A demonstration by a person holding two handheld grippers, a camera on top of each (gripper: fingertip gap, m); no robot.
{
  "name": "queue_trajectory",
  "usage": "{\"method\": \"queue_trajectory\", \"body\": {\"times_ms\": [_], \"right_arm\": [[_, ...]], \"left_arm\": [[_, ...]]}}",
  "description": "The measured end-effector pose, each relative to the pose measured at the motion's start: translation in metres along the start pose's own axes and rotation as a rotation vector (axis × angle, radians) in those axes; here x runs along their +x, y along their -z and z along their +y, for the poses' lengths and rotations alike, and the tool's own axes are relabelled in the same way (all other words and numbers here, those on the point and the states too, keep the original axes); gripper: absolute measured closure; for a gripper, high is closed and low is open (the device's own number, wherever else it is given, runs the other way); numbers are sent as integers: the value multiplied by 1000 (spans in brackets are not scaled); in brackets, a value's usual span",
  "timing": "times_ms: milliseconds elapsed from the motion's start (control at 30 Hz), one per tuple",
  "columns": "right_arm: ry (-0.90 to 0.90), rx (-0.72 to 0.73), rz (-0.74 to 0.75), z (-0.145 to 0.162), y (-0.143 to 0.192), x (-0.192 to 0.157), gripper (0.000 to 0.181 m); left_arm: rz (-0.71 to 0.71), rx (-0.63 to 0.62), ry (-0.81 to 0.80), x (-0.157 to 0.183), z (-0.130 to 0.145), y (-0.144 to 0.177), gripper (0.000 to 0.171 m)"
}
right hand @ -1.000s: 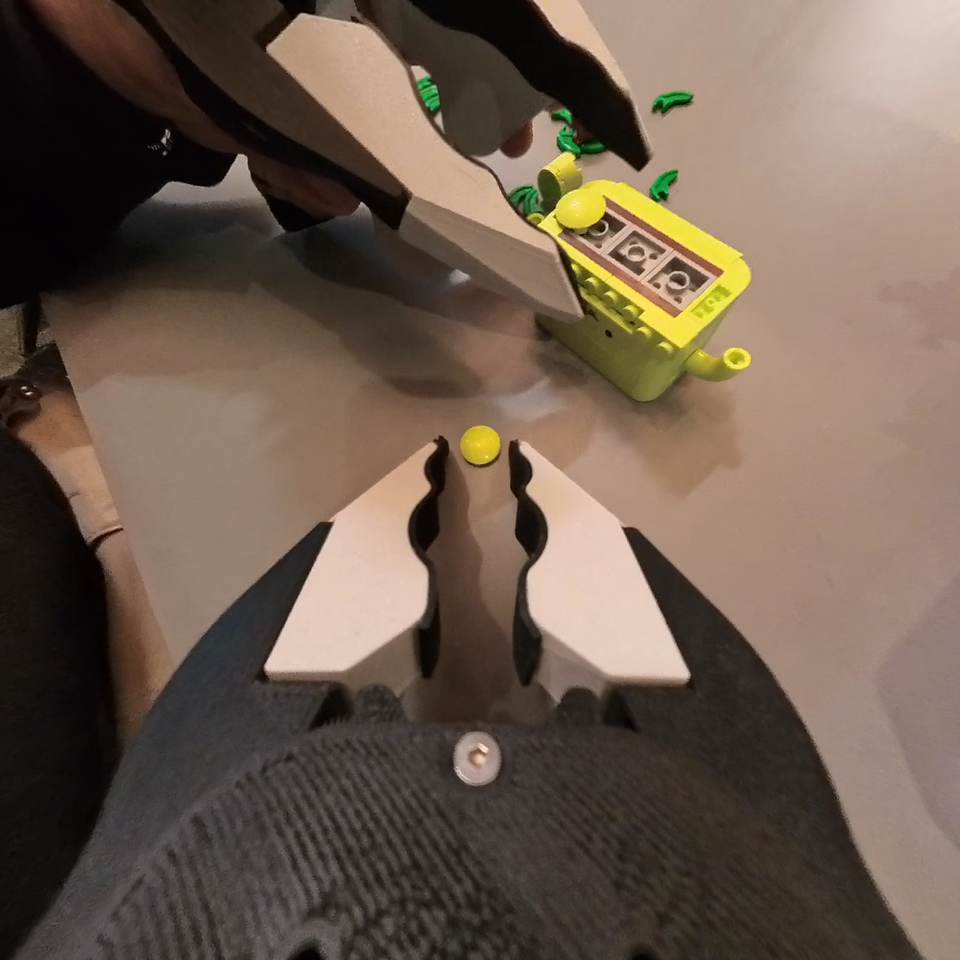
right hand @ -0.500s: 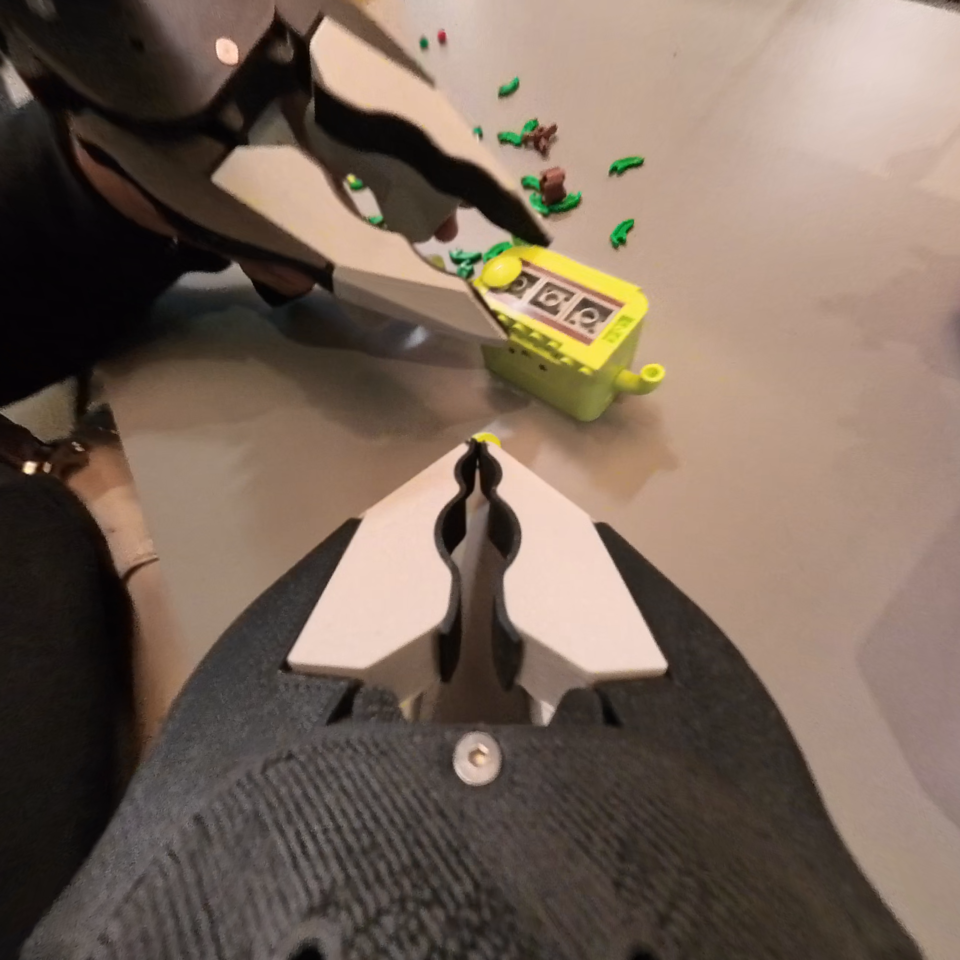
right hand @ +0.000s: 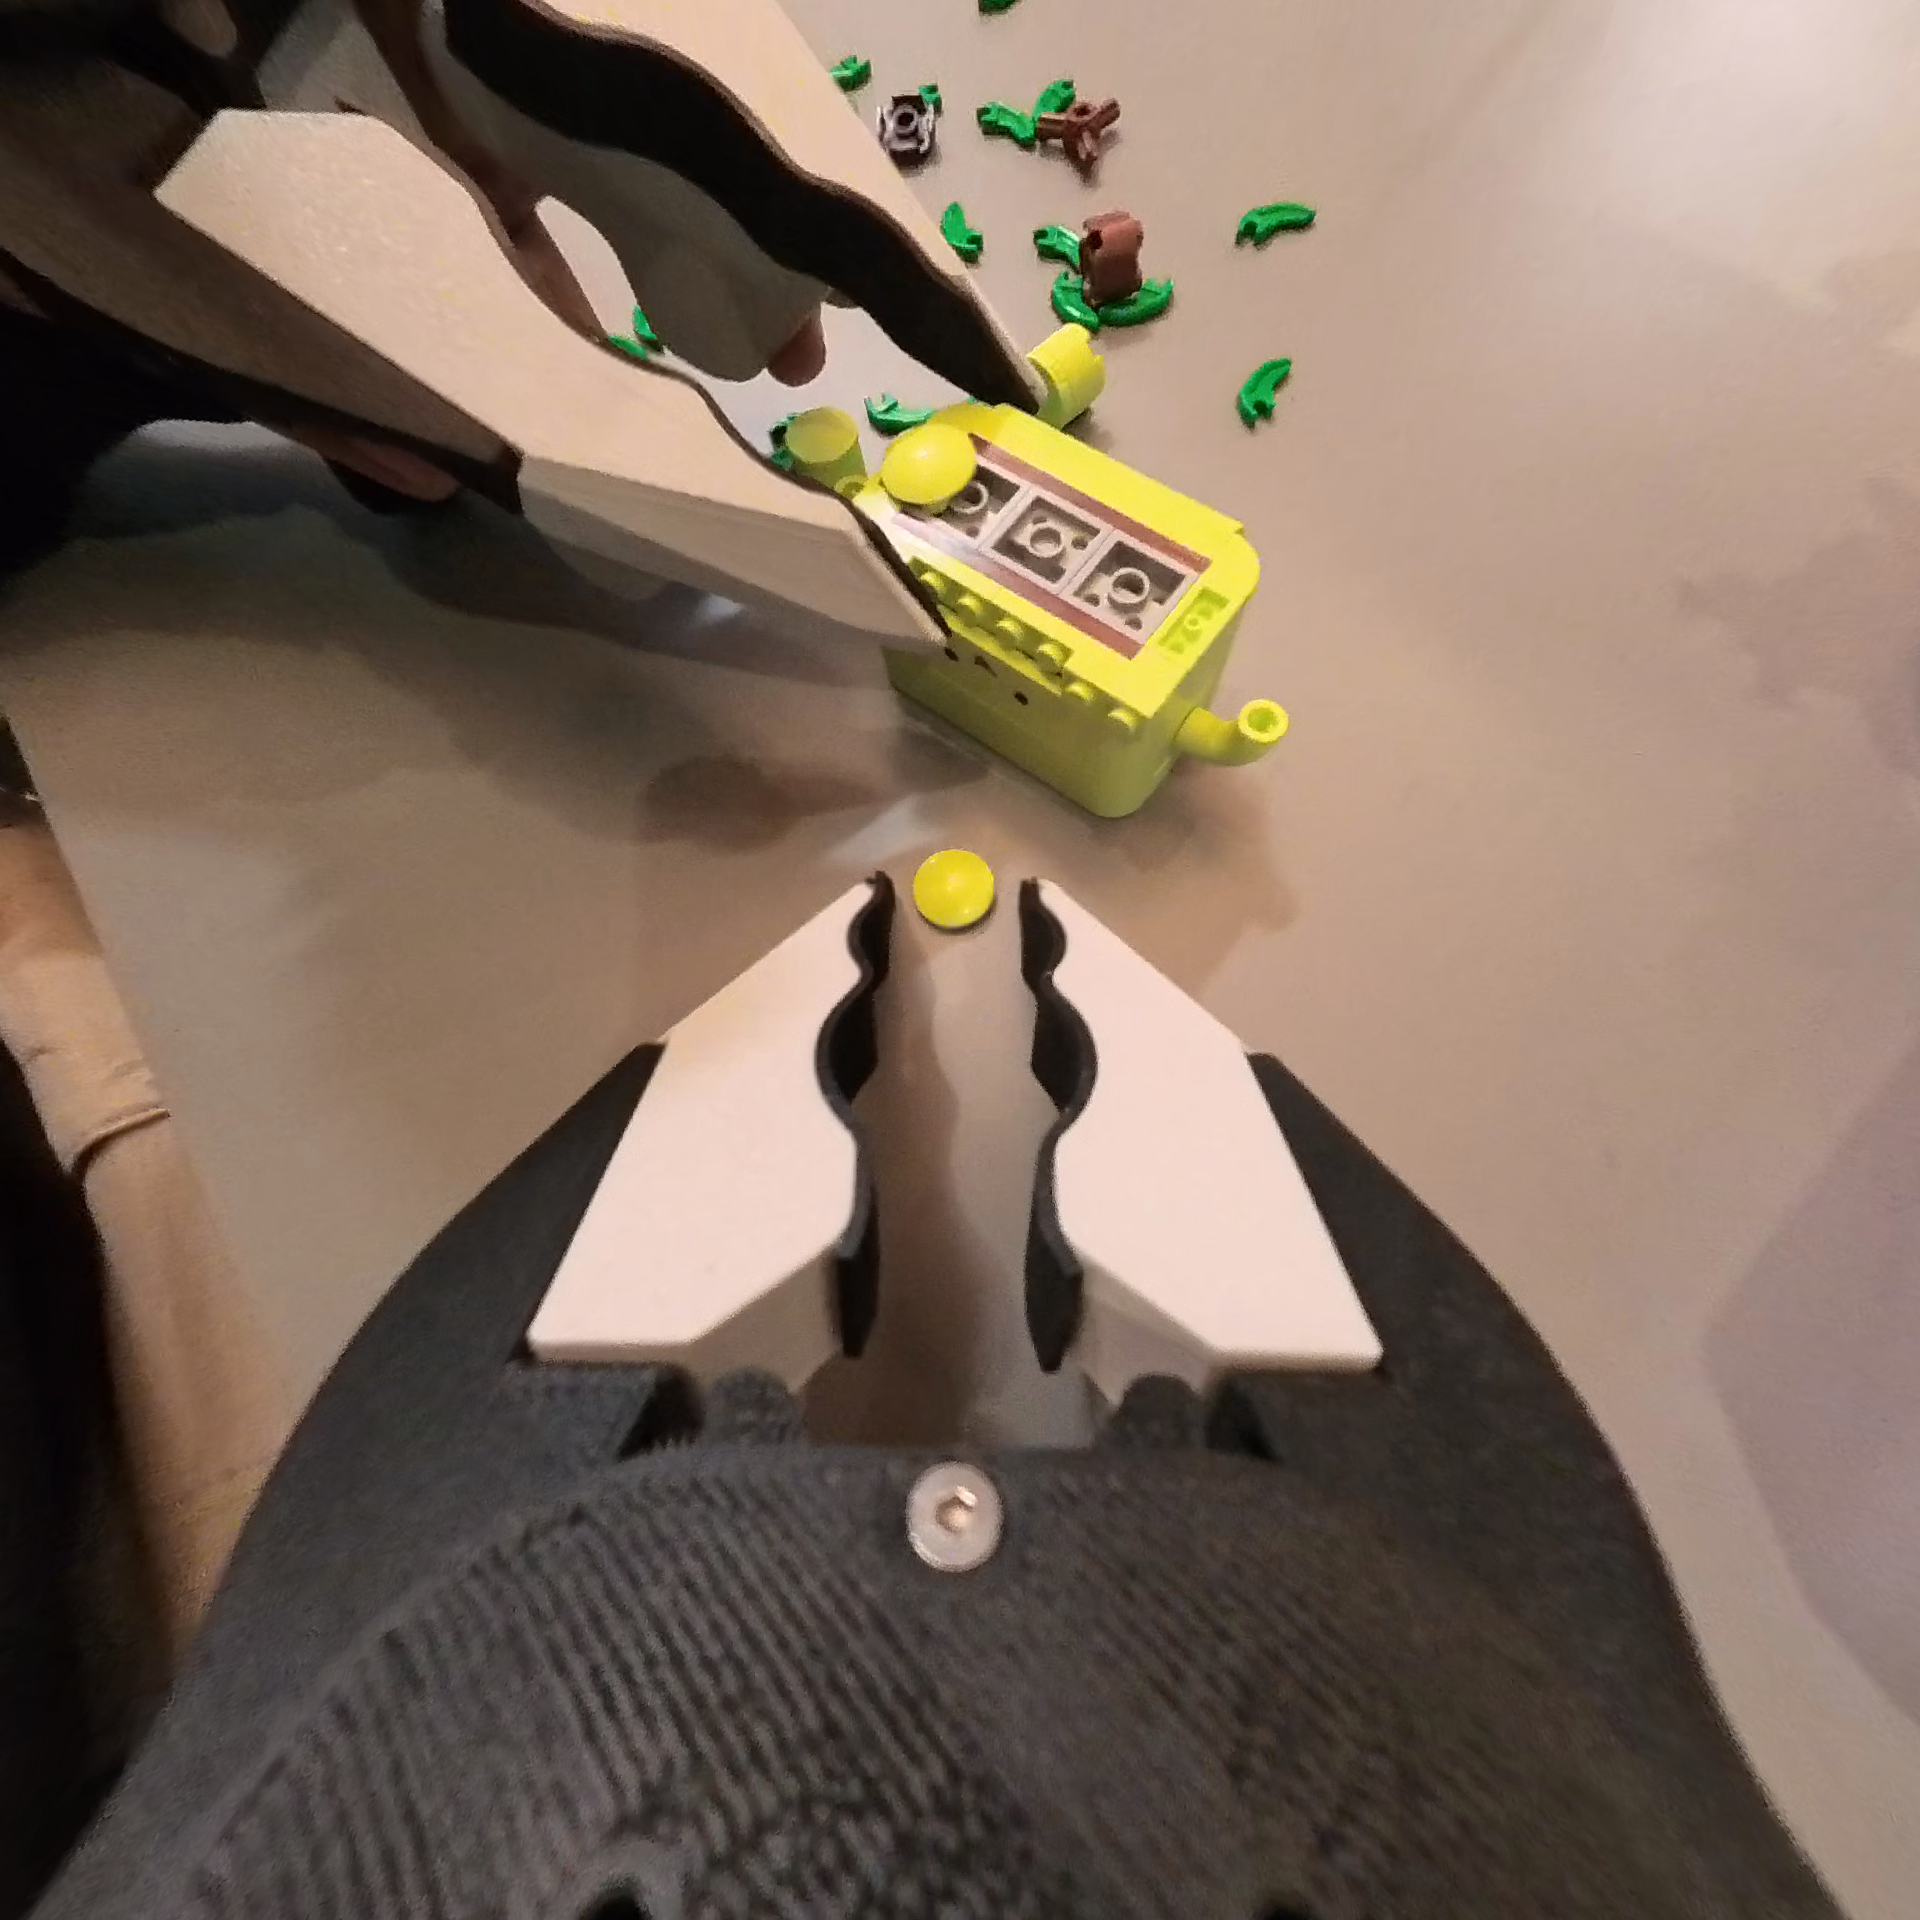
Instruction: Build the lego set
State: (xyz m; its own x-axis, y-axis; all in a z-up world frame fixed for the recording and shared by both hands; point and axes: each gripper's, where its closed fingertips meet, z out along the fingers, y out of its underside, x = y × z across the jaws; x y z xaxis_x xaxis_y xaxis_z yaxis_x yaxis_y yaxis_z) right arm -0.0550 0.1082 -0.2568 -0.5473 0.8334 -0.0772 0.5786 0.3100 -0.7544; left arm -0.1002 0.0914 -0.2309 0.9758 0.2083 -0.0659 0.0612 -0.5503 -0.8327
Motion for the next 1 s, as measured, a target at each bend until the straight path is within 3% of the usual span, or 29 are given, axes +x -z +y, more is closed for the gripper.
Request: {"method": "queue_trajectory", "body": {"times_ms": [133,367,600,767,1000], "right_arm": [[49,-7,52,0,-2,1,167],[59,15,58,-3,1,1,168],[0,191,-48,-22,21,-5,168],[29,233,-46,-26,27,-8,168],[20,372,-63,-40,44,-9,168]], "left_arm": [[-12,-4,-12,0,1,0,127],[-4,-6,-4,0,1,0,127],[-18,-12,-39,2,2,0,128],[1,-13,-57,7,3,2,128],[146,-10,-88,33,11,17,129]]}}
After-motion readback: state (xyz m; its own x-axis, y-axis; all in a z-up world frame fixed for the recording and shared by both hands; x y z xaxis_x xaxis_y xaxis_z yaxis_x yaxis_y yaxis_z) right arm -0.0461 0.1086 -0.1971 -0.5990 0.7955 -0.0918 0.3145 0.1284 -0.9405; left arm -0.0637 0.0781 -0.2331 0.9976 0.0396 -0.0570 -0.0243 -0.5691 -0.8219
